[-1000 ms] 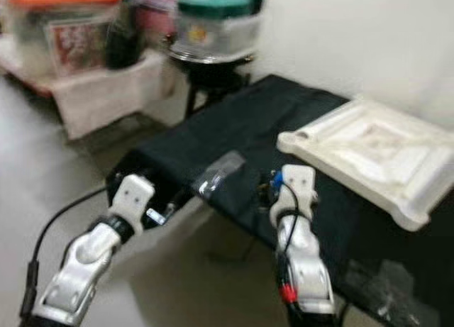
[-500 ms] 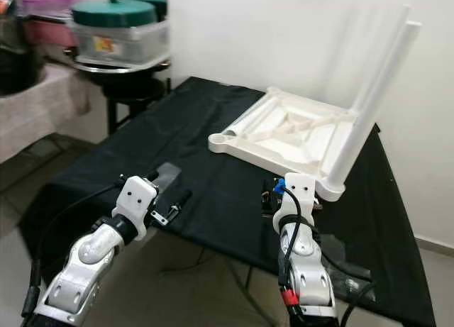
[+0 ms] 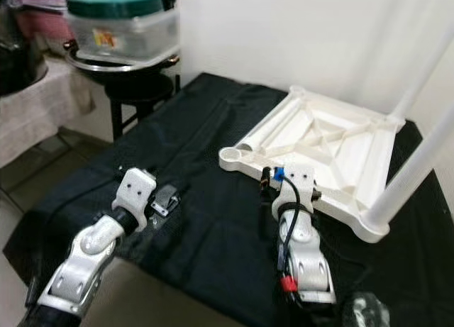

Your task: Building children table

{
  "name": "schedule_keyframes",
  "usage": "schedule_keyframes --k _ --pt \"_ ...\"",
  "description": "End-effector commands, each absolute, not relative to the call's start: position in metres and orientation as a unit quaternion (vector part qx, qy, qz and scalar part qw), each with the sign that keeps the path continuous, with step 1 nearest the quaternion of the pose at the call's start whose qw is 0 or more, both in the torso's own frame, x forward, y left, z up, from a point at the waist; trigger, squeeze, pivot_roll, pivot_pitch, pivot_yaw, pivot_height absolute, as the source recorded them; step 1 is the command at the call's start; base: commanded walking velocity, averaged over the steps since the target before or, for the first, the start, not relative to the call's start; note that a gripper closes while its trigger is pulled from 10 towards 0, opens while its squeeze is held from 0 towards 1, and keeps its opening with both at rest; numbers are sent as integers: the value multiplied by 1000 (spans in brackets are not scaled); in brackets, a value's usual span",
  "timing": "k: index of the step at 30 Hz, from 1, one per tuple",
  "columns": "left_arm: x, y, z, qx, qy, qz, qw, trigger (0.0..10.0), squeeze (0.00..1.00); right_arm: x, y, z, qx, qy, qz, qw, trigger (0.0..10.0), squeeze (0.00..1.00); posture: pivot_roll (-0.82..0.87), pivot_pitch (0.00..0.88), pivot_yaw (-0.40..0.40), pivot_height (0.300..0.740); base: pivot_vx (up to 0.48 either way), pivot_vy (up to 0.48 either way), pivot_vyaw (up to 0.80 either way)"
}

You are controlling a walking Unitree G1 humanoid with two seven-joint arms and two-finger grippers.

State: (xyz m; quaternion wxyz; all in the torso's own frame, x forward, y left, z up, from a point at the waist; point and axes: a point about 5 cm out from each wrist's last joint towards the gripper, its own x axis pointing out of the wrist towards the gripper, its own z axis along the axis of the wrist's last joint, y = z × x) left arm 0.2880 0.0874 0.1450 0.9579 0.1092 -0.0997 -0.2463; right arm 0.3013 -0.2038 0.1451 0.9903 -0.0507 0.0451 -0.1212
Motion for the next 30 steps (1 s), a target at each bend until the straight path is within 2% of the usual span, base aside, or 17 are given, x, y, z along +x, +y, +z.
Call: schedule_keyframes --k 1,13,14,16,24,30 --pt "289 93 145 115 -96 -238 960 10000 0 304 -199 147 -46 40 -113 992 10000 0 30 0 -64 740 0 0 0" --pt "291 93 145 119 -96 -234 960 10000 0 335 -186 163 -34 25 -68 997 10000 0 44 0 -71 740 0 0 0" --pt "292 91 145 120 -97 -233 960 10000 0 349 -183 158 4 43 -48 998 10000 0 52 0 -76 740 0 0 0" --pt "292 91 146 121 -98 -232 960 10000 0 359 -181 145 51 72 -26 996 10000 0 62 0 -83 740 0 0 0" --pt "293 92 148 122 -102 -225 961 10000 0 371 -176 139 126 83 65 986 10000 0 85 0 -94 740 0 0 0" --pt "293 90 148 124 -103 -226 961 10000 0 380 -179 143 137 80 113 981 10000 0 93 0 -94 740 0 0 0"
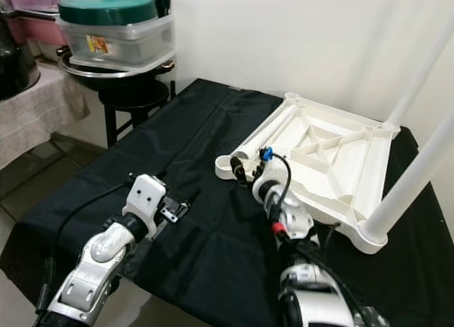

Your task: Building children table

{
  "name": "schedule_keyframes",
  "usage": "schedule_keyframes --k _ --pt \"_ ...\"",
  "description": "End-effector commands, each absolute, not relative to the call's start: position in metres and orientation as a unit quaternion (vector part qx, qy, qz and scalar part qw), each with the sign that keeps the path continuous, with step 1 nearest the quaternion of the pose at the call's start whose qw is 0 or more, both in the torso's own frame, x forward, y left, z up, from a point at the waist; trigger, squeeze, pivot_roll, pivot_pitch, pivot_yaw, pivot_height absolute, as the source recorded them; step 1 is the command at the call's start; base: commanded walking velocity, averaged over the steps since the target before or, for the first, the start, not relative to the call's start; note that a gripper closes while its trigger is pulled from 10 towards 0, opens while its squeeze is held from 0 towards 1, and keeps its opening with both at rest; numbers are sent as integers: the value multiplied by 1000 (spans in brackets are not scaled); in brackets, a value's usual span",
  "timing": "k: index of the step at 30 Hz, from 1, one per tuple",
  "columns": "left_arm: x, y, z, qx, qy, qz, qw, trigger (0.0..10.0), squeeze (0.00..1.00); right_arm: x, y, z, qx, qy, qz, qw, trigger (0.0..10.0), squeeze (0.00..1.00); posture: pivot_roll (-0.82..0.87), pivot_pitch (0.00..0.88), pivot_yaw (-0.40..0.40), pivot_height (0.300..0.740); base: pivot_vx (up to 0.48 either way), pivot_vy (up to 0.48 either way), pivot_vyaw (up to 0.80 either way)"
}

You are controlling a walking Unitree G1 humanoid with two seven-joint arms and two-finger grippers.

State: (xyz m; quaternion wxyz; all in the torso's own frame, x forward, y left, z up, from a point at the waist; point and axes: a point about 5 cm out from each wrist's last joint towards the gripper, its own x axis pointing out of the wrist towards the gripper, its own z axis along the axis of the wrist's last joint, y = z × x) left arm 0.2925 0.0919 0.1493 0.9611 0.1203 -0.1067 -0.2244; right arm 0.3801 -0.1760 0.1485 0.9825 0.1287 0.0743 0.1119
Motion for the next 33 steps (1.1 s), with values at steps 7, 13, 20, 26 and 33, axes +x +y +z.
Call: schedule_keyframes --k 7,13,20,26,33 --pt "293 91 148 128 -102 -224 961 10000 0 386 -183 143 160 95 113 976 10000 0 110 0 -101 740 0 0 0" --pt "292 93 148 135 -101 -219 961 10000 0 386 -178 136 214 124 160 956 10000 0 136 0 -111 740 0 0 0" --pt "291 96 147 139 -98 -214 962 10000 0 379 -188 116 238 179 116 948 10000 0 138 0 -115 740 0 0 0" --pt "290 97 147 141 -95 -214 962 10000 0 373 -217 105 153 192 -5 969 10000 0 133 0 -108 740 0 0 0" --pt "289 97 145 142 -92 -215 962 10000 0 386 -196 135 51 114 93 988 10000 0 122 0 -101 740 0 0 0"
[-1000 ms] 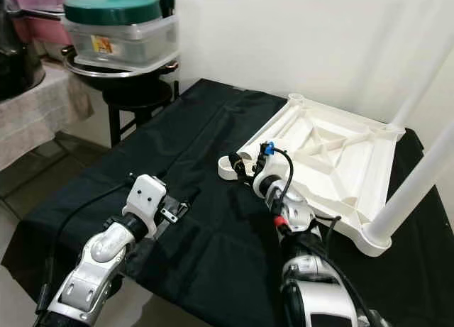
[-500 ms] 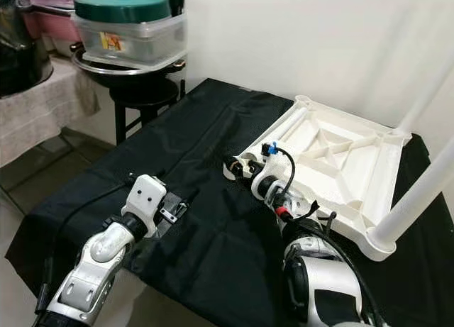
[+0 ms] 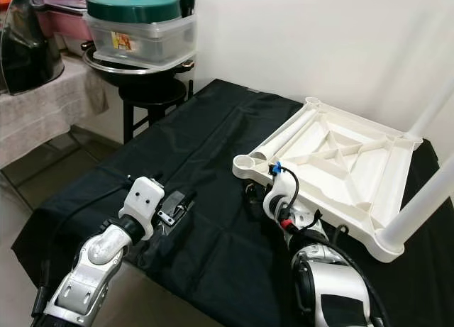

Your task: Building children table

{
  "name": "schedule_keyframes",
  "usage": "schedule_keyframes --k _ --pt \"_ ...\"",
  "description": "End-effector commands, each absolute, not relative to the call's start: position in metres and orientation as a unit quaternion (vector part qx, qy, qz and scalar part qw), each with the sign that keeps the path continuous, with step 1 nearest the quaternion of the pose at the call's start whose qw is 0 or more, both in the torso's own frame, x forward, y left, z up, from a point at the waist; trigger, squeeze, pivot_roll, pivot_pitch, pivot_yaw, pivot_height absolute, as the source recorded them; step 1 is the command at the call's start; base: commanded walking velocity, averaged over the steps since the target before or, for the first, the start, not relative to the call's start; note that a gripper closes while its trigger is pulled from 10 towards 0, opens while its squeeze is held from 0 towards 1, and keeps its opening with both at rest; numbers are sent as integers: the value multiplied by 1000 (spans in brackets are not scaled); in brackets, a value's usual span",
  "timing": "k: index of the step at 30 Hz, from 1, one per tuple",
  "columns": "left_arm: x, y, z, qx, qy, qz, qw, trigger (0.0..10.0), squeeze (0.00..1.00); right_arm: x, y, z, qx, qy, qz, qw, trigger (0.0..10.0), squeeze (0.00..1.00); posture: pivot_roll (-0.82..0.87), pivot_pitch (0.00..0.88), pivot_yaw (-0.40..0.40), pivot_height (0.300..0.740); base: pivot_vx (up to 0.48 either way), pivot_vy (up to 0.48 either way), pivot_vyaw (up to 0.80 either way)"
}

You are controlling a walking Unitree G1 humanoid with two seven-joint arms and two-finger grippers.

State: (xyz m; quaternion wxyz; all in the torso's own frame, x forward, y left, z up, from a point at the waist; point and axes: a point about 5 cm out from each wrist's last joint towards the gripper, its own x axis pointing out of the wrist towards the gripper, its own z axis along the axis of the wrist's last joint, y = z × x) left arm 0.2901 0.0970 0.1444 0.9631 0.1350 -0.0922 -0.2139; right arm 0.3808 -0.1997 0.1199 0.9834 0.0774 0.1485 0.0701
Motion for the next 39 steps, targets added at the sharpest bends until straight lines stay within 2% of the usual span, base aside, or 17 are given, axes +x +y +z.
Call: schedule_keyframes --k 1,4,6,11,13,15,18,20,24,33,39 --pt "289 96 145 142 -92 -217 962 10000 0 389 -182 144 37 89 142 985 10000 0 119 0 -98 740 0 0 0" --pt "289 96 145 142 -91 -218 961 10000 0 390 -174 150 31 75 171 982 10000 0 119 0 -98 740 0 0 0" --pt "290 95 145 141 -91 -218 961 10000 0 392 -155 167 23 36 234 971 10000 0 121 0 -102 740 0 0 0" --pt "291 94 145 141 -91 -217 962 10000 0 396 -152 177 7 23 230 973 10000 0 121 0 -105 740 0 0 0" --pt "291 94 145 140 -92 -216 962 10000 0 400 -175 166 13 76 127 989 10000 0 126 0 -113 740 0 0 0" --pt "292 94 146 140 -92 -215 962 10000 0 398 -203 156 15 116 23 993 10000 0 125 0 -114 740 0 0 0" --pt "292 94 145 139 -92 -214 962 10000 0 395 -221 153 26 127 -21 991 10000 0 126 0 -115 740 0 0 0" --pt "292 94 145 139 -92 -214 962 10000 0 394 -224 152 29 129 -23 991 10000 0 126 0 -115 740 0 0 0" --pt "292 93 145 139 -92 -215 962 10000 0 393 -223 150 48 134 -7 990 10000 0 123 0 -116 740 0 0 0" --pt "292 92 144 140 -92 -218 962 10000 0 390 -195 137 30 150 105 983 10000 0 120 0 -111 740 0 0 0" --pt "292 92 144 143 -90 -217 962 10000 0 383 -195 122 25 192 130 973 10000 0 130 0 -119 740 0 0 0"
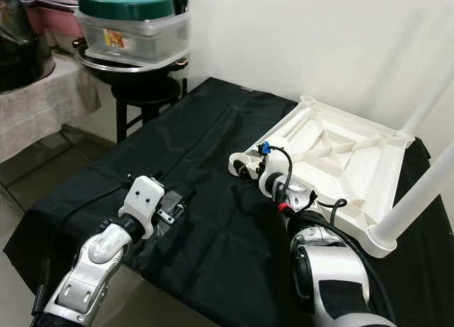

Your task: Building children table

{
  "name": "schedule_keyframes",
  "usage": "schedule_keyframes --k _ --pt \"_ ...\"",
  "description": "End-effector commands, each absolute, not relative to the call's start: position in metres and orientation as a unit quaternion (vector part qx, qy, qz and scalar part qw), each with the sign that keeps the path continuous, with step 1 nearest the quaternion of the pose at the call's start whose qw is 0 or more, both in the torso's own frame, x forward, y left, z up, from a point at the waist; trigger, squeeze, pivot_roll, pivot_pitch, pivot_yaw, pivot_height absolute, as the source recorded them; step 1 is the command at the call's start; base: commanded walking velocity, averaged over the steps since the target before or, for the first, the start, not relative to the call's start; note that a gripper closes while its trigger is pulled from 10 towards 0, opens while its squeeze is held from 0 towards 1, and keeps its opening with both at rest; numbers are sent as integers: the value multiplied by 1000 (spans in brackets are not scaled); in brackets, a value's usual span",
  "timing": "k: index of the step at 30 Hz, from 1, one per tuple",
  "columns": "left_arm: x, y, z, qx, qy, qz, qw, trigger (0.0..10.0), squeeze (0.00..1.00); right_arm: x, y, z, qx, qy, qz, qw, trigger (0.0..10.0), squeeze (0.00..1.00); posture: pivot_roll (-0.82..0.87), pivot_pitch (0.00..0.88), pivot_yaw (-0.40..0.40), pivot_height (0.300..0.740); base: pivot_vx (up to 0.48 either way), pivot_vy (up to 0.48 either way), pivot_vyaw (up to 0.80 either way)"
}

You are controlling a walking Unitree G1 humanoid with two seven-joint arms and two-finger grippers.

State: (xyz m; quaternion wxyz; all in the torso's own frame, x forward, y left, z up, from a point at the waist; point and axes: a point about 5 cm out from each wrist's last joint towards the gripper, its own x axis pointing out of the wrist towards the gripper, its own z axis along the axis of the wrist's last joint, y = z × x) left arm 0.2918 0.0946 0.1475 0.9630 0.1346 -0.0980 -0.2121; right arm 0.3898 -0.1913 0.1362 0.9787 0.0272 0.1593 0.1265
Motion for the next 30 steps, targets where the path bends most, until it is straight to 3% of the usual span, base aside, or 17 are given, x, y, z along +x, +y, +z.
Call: schedule_keyframes --k 1,13,23,27,30 --pt "292 92 144 143 -90 -217 962 10000 0 383 -195 122 25 192 130 973 10000 0 130 0 -119 740 0 0 0" --pt "290 96 142 146 -86 -214 962 10000 0 379 -213 118 -36 202 104 973 10000 0 138 0 -120 740 0 0 0" --pt "289 95 141 148 -83 -217 961 10000 0 385 -177 133 -152 134 224 953 10000 0 138 0 -117 740 0 0 0" --pt "289 95 142 148 -83 -218 961 10000 0 385 -178 131 -149 138 216 955 10000 0 138 0 -117 740 0 0 0" --pt "290 97 142 148 -84 -213 962 10000 0 381 -197 120 -116 184 153 964 10000 0 147 0 -126 740 0 0 0"
